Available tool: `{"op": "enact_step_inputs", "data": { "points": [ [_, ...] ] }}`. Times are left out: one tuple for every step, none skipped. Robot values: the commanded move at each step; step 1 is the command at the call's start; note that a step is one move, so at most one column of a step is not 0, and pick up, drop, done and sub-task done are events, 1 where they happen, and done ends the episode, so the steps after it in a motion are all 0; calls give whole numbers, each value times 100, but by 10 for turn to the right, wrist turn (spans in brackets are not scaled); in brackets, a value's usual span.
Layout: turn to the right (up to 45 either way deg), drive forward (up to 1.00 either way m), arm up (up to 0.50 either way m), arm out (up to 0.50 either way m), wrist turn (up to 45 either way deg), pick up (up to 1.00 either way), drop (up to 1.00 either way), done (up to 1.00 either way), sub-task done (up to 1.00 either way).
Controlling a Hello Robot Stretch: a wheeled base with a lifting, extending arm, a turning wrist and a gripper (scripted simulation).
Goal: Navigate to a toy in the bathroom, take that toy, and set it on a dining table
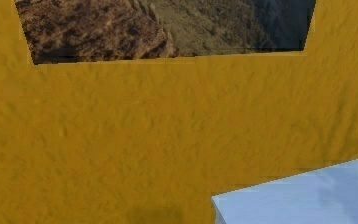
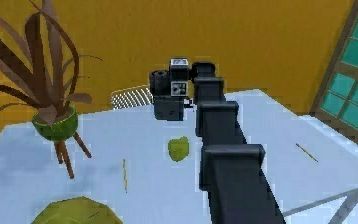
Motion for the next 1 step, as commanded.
{"op": "enact_step_inputs", "data": {
  "points": [
    [0, 0, 0, 0, 0, 0, 0, 100, 0]
  ]
}}
